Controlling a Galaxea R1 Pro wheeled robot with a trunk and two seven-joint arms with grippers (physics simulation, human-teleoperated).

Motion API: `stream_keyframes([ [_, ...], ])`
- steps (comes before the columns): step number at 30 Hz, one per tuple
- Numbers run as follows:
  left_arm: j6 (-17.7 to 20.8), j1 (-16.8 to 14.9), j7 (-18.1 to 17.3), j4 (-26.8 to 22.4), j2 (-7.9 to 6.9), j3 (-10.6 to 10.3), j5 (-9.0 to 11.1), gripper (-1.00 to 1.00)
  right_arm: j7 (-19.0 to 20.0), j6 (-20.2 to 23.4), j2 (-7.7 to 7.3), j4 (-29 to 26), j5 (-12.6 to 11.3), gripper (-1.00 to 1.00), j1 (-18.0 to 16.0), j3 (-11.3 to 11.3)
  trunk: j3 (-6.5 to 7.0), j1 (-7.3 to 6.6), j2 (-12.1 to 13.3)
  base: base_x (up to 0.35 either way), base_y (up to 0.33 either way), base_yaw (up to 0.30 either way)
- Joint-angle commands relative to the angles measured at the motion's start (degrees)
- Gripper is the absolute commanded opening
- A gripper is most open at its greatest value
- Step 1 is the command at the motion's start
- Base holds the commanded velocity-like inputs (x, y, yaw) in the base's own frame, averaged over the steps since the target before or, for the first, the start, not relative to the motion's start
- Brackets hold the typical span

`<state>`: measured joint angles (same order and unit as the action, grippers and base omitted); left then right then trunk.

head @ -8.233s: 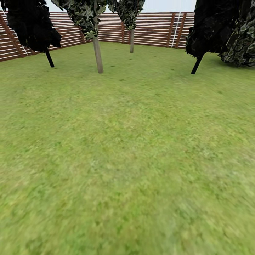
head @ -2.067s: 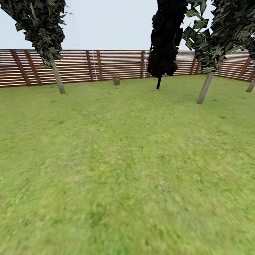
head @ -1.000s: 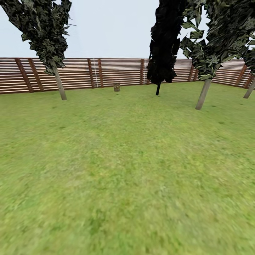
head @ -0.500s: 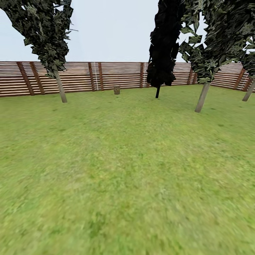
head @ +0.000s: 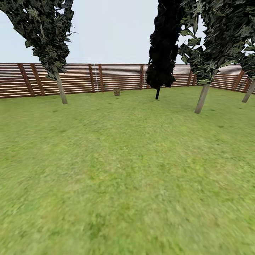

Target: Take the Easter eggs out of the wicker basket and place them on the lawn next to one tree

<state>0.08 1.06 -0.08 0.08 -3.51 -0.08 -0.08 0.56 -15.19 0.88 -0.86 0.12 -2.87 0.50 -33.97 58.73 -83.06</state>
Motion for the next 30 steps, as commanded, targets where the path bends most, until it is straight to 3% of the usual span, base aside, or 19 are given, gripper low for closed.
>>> stream_keyframes([
  [1, 0.0, 0.0, 0.0, 0.0, -0.04, 0.0, 0.0, 1.0, 0.1, -0.2, 0.0, 0.1, 0.1, 1.0, 0.0, 0.0, -0.05, 0.0, 0.0, 0.0, 0.0, 0.0],
  [17, 0.0, 0.0, 0.0, 0.0, -0.04, 0.0, 0.0, 1.0, 0.0, -0.2, -0.06, 0.0, 0.4, 1.0, 0.0, 0.1, -1.32, 0.0, 0.0, 0.0, 0.0, 0.038],
  [30, 0.0, 0.0, 0.0, 0.0, -0.03, 0.0, 0.0, 1.0, 0.1, 0.1, -0.05, 0.1, 0.2, 1.0, 0.0, 0.1, -1.45, 0.0, 0.0, 0.0, 0.0, 0.008],
])
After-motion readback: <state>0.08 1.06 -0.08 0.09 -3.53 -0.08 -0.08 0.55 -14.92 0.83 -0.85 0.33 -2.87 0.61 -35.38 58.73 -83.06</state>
